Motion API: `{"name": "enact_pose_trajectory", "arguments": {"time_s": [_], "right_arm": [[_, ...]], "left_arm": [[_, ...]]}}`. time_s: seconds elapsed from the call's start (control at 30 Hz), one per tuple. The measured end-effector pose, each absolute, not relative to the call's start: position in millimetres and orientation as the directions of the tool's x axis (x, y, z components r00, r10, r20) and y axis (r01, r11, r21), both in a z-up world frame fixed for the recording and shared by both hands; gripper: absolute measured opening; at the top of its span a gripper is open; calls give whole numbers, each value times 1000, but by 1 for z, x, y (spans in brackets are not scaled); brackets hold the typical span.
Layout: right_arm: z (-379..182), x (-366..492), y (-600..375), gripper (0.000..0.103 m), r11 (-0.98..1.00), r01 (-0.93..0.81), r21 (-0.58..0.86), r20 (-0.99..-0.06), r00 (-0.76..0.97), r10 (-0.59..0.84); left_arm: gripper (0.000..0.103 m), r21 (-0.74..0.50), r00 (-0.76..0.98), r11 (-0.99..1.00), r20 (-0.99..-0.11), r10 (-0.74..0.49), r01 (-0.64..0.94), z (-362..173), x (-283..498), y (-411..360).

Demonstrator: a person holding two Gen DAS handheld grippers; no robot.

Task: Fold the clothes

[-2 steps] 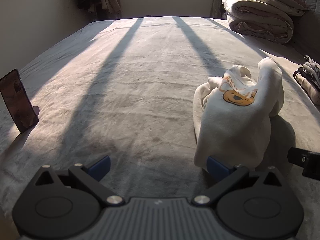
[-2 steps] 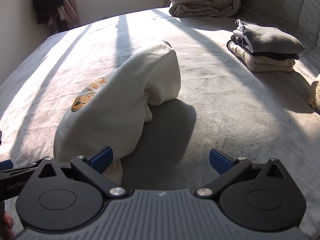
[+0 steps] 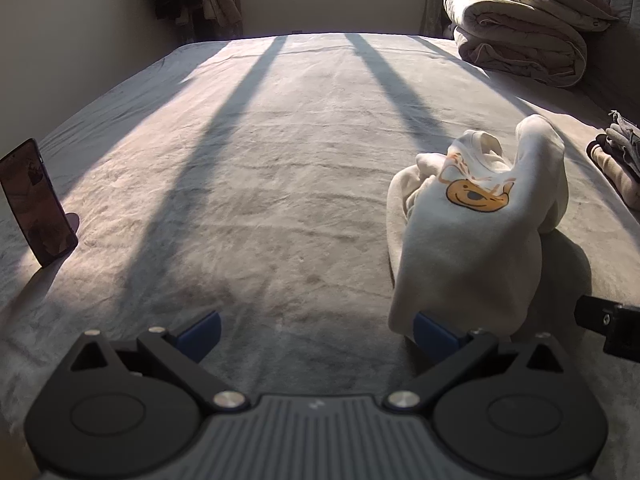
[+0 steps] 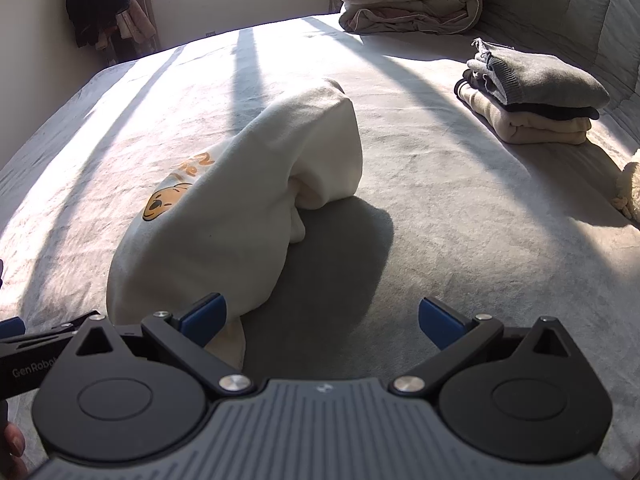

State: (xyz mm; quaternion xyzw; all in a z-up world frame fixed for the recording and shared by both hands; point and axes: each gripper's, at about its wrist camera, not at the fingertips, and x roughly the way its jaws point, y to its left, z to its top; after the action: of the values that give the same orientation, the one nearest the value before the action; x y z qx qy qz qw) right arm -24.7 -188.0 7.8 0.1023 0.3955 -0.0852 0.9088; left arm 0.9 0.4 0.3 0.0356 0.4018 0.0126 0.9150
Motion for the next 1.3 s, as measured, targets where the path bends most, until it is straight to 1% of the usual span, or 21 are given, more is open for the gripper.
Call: {"name": "enact_pose_trajectory", "arguments": {"time_s": [0.2, 1.3], "right_arm": [[5, -24, -187, 103, 963, 243, 116, -736, 673, -81], [4, -23, -187, 103, 967, 237, 98, -750, 656, -85]], "left_arm": [[102, 84, 683, 996, -728, 61, 0, 0, -1, -3], [102, 19, 652, 1000, -758, 15, -1, -1, 5, 7]]}}
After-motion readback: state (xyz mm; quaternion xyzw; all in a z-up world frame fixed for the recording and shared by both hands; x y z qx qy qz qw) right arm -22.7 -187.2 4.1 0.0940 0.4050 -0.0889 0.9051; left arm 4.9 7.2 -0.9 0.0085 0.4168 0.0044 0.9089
